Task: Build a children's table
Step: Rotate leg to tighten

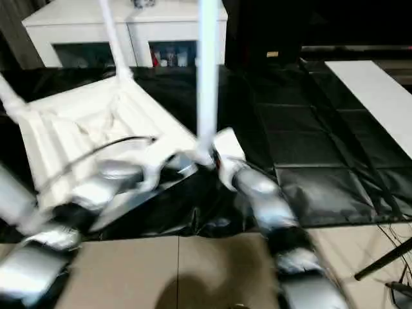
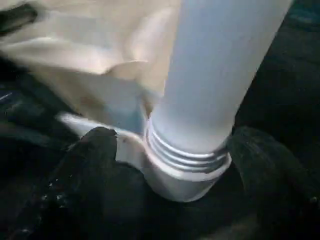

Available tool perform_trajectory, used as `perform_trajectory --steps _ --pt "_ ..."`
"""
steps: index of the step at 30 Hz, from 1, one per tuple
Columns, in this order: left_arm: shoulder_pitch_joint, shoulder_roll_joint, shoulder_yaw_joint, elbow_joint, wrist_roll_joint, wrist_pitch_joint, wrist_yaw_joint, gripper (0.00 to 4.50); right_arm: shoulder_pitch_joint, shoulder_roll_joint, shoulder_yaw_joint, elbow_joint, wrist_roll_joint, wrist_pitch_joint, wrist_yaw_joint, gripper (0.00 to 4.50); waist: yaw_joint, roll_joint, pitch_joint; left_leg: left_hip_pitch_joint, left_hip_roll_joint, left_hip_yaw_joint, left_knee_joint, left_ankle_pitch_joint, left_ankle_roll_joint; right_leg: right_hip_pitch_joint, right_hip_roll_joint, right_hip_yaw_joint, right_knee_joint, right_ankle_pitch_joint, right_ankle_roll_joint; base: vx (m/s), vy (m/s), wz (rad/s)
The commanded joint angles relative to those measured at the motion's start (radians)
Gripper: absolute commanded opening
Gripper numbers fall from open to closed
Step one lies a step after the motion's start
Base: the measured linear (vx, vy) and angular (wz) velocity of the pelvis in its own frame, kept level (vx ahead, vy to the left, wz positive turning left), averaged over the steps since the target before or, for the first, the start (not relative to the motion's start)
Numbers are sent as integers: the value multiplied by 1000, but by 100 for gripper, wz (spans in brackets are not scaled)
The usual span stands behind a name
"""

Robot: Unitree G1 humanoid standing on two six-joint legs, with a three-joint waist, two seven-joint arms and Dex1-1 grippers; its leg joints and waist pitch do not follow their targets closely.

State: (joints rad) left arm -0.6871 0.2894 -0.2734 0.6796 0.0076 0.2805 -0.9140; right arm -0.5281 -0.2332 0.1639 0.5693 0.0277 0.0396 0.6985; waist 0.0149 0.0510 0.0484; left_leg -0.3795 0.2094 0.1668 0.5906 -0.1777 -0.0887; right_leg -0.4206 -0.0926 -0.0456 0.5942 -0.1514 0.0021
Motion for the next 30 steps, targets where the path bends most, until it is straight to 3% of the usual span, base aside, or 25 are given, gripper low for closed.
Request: perform_trajectory --steps 1,5,9,10,12,14,20,26,30 --pt "16 18 -32 -79 -30 -35 -117 0 15 -17 37 -57 35 5 126 385 9 -4 -75 5 2 10 -61 -190 109 65 -26 16 -54 -104 -285 0 0 0" --pt "53 72 -48 -167 -82 -29 -240 0 25 -70 49 -95 72 20 244 385 25 -5 -75 12 8 11 -64 -210 101 64 -25 17 -47 -97 -297 0 0 0" --pt "77 109 -62 -232 -113 -1 -311 0 24 -102 66 -101 83 16 318 385 44 -3 -72 23 12 20 -63 -228 90 51 -24 21 -49 -113 -300 0 0 0" --pt "90 124 -62 -266 -115 17 -340 0 27 -118 84 -106 75 11 362 385 50 -12 -73 27 14 22 -63 -231 85 48 -23 22 -50 -117 -296 0 0 0" --pt "91 125 -59 -274 -112 25 -344 0 23 -124 105 -92 54 -4 383 385 59 -11 -68 19 12 20 -67 -231 73 52 -27 24 -51 -162 -275 0 0 0" --pt "91 127 -58 -277 -112 26 -345 0 20 -128 114 -84 42 -13 396 385 64 -11 -67 22 11 20 -68 -251 58 48 -28 25 -56 -208 -255 0 0 0" --pt "97 140 -53 -297 -118 30 -354 0 11 -150 140 -69 18 -30 431 385 65 -13 -69 13 8 16 -68 -231 49 54 -28 25 -54 -213 -230 0 0 0" --pt "95 141 -47 -299 -113 39 -360 0 -2 -152 125 -63 35 -21 449 319 66 -9 -73 14 8 16 -64 -196 62 54 -26 24 -49 -164 -246 0 0 0" --pt "95 140 -44 -299 -110 41 -363 0 -5 -156 119 -57 40 -21 460 299 65 -10 -74 12 6 16 -63 -193 67 57 -26 22 -48 -151 -252 0 0 0"
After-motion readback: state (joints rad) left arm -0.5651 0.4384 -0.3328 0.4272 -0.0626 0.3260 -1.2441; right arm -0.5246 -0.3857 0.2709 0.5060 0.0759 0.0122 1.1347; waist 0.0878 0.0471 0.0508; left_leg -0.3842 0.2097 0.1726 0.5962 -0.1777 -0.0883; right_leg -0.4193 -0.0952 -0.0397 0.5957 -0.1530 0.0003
